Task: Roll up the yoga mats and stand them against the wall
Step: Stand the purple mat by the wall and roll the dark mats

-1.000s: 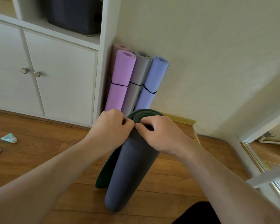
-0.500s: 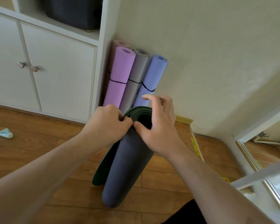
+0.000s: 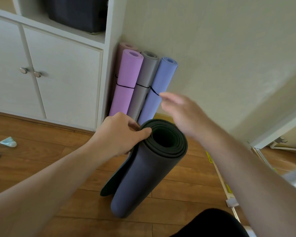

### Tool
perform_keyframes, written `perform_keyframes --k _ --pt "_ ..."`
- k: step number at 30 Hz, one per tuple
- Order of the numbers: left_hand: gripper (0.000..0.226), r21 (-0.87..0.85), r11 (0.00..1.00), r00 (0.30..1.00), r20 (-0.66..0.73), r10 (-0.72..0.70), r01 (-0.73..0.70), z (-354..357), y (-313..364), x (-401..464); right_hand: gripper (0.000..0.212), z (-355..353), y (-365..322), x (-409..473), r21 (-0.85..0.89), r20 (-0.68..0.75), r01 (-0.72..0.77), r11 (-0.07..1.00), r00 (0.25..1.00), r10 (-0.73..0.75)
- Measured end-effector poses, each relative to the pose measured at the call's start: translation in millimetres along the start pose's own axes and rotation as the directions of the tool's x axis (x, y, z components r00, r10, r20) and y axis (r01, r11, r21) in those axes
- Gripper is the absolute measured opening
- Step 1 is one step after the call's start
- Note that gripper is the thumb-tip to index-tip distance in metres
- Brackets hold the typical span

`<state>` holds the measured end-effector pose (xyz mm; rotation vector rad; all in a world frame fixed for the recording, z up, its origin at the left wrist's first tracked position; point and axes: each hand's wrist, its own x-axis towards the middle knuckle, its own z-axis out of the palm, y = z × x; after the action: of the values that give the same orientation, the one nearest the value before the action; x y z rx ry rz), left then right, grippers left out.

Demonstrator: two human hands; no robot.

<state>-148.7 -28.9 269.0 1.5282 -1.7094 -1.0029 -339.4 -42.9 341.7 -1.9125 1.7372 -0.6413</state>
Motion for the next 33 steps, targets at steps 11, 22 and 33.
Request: perform_keyframes --k 11,22,33 --pt "0.037 0.039 0.999 0.998 -0.062 0.024 -0.022 -4 -13 2 0.035 54 1 19 -0.383 0.162 0.035 0.923 0.986 0.03" --pt "0.037 0.097 0.993 0.992 -0.101 0.072 -0.062 1 -18 4 0.031 57 18 15 -0.334 0.02 0.047 0.941 0.999 -0.042" --pt "0.042 0.125 0.983 0.987 -0.08 0.142 -0.131 -3 -23 3 0.12 46 21 -24 -0.468 0.251 0.159 0.869 0.967 -0.042"
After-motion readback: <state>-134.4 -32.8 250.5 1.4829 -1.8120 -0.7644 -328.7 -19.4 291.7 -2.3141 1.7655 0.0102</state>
